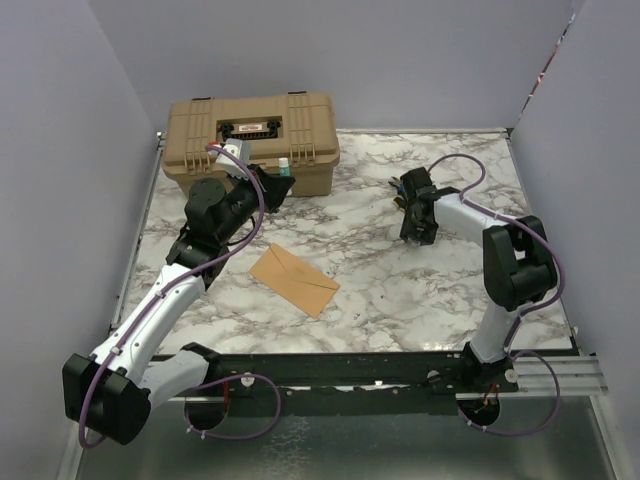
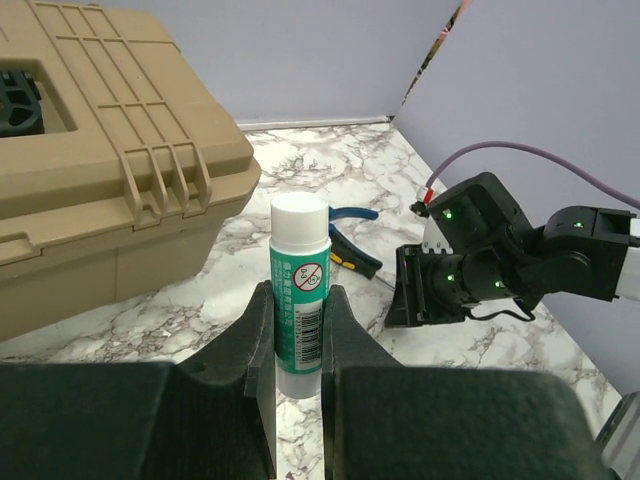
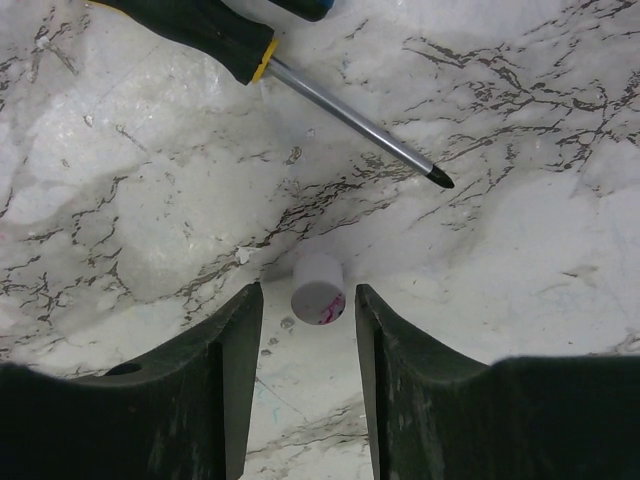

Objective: Place the letter into the envelope and seal it

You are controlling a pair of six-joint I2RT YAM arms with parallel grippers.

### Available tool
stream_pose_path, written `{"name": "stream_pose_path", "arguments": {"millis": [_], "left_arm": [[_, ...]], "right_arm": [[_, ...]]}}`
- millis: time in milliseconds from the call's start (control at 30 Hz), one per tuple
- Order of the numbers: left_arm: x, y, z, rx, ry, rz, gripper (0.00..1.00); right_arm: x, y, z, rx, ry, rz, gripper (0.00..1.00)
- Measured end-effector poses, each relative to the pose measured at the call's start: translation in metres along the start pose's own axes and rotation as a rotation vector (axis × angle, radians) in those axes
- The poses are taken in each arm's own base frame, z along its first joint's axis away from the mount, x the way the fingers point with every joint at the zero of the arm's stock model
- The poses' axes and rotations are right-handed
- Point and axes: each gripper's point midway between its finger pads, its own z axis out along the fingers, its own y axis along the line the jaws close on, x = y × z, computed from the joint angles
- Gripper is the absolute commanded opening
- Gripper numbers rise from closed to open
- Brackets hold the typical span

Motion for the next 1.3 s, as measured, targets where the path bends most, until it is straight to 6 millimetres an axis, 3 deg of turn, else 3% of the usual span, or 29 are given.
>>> {"name": "stream_pose_path", "arguments": {"millis": [133, 333, 533, 633, 767, 933, 1100, 1300], "left_arm": [[0.001, -0.002, 0.000, 0.010, 0.004, 0.000, 0.00], [0.002, -0.003, 0.000, 0.017, 0.009, -0.001, 0.00], [0.006, -0.012, -0.001, 0.069, 0.030, 0.000, 0.00], [0.011, -0.024, -0.001, 0.148, 0.055, 0.012, 0.00], [0.020, -0.036, 0.000, 0.240, 0.088, 0.051, 0.00], [0.030, -0.042, 0.000, 0.316, 0.114, 0.150, 0.00], [0.032, -0.047, -0.001, 0.382, 0.102, 0.284, 0.00], [0.040, -0.051, 0.001, 0.446, 0.105, 0.380, 0.00]], "right_arm": [[0.000, -0.003, 0.003, 0.010, 0.003, 0.001, 0.35], [0.001, -0.007, 0.006, 0.021, 0.005, -0.005, 0.01], [-0.004, -0.002, 0.000, -0.019, -0.008, -0.032, 0.00], [-0.009, 0.019, -0.019, -0.161, -0.014, -0.066, 0.00], [-0.021, 0.066, -0.072, -0.484, -0.037, -0.142, 0.00], [-0.039, 0.115, -0.172, -0.923, -0.134, -0.242, 0.00], [-0.041, 0.139, -0.265, -1.284, -0.212, -0.340, 0.00], [-0.036, 0.153, -0.326, -1.514, -0.234, -0.400, 0.00]]}}
